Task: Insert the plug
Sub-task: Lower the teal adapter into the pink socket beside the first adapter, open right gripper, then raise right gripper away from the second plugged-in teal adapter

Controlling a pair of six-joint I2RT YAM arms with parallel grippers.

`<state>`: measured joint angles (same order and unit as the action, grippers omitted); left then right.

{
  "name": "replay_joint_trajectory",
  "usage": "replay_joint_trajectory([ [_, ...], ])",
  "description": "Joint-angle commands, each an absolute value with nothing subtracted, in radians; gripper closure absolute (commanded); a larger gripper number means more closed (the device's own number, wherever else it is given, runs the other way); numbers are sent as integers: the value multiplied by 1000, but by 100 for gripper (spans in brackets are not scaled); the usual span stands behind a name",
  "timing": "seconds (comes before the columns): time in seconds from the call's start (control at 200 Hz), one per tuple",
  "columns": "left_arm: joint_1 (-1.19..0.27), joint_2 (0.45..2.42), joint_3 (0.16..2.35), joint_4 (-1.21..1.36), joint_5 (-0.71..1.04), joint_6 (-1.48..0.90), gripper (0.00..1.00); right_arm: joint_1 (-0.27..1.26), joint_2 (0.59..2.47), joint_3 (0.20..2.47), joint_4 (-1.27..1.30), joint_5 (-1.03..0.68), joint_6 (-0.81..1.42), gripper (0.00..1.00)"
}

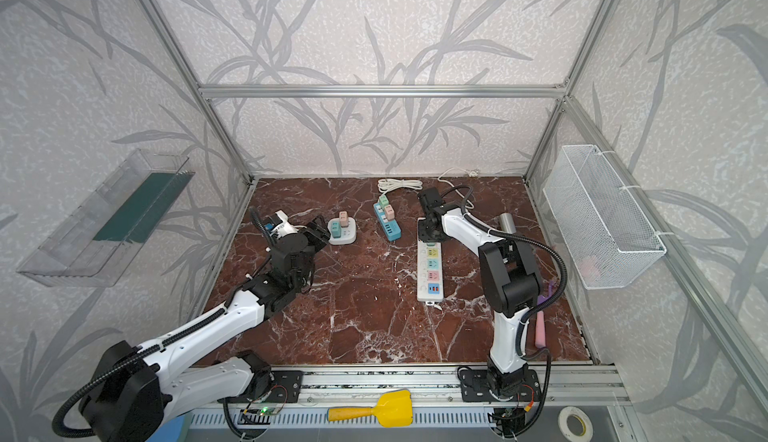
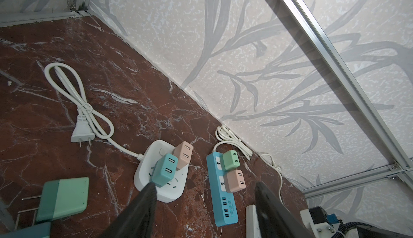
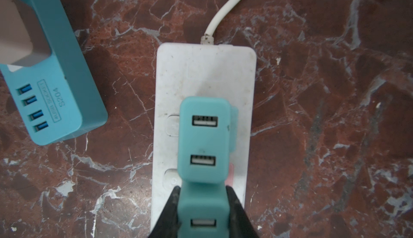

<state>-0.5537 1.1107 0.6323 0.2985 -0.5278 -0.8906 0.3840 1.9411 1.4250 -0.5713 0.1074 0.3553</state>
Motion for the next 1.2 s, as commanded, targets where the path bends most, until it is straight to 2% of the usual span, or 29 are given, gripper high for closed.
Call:
replay_joint_trajectory([
  [0.0, -545, 1112, 643, 281, -534, -914, 30, 370, 2025, 1400, -639, 124, 361, 100],
  [0.385, -533, 1120, 643, 279, -517, -926, 31, 365, 2040, 1378, -647, 73, 385, 100],
  [0.455, -532, 1121, 644, 279, -510, -927, 31, 365, 2013, 1400, -661, 58, 387, 89],
  [0.54, -527, 1126, 646, 282, -497, -930, 31, 364, 1973, 1441, -683, 73, 386, 65],
  [0.635, -523, 1129, 646, 283, -487, -934, 31, 361, 1954, 1501, -715, 80, 373, 48],
  [0.87, -514, 1124, 644, 290, -481, -935, 31, 356, 1887, 1564, -762, 83, 347, 38],
  [1.195, -511, 1134, 644, 293, -472, -940, 31, 319, 1864, 1549, -757, 120, 317, 38],
])
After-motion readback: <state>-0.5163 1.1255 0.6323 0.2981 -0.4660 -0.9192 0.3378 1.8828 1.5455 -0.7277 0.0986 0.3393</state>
